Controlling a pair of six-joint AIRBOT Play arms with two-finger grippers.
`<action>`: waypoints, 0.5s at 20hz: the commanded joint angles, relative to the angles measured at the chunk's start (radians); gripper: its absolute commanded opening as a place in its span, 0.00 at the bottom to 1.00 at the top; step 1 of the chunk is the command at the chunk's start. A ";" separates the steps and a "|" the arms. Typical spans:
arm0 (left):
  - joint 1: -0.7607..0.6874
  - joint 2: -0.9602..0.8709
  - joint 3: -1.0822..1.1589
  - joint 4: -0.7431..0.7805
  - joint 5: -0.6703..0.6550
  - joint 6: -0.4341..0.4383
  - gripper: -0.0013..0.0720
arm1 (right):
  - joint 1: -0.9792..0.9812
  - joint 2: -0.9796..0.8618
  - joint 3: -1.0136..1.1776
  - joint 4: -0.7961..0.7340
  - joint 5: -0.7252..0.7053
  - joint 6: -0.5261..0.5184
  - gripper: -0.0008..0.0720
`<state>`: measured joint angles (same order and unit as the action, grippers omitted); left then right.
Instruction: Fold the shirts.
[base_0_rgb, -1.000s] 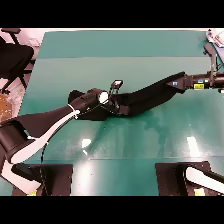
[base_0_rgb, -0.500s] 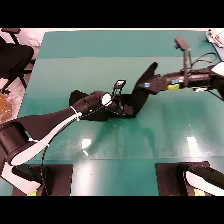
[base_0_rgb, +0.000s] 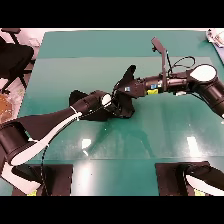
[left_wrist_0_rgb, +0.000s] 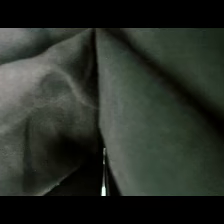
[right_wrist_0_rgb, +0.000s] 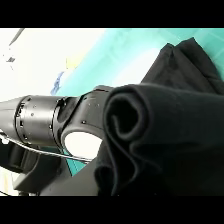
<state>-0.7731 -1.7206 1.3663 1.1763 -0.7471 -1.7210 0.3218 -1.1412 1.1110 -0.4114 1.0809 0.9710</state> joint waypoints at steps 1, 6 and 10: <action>0.001 0.000 0.001 0.144 -0.048 0.001 0.05 | 0.015 0.001 0.001 0.029 -0.023 0.020 0.05; 0.001 0.002 0.001 0.309 -0.117 0.002 0.05 | 0.015 0.000 0.056 0.068 -0.015 0.018 0.05; 0.001 0.002 0.010 0.312 -0.122 0.010 0.05 | 0.014 -0.026 0.093 0.034 0.013 0.024 0.04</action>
<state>-0.7731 -1.7164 1.3724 1.4452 -0.8360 -1.7203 0.3355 -1.1496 1.1793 -0.3660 1.0698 0.9890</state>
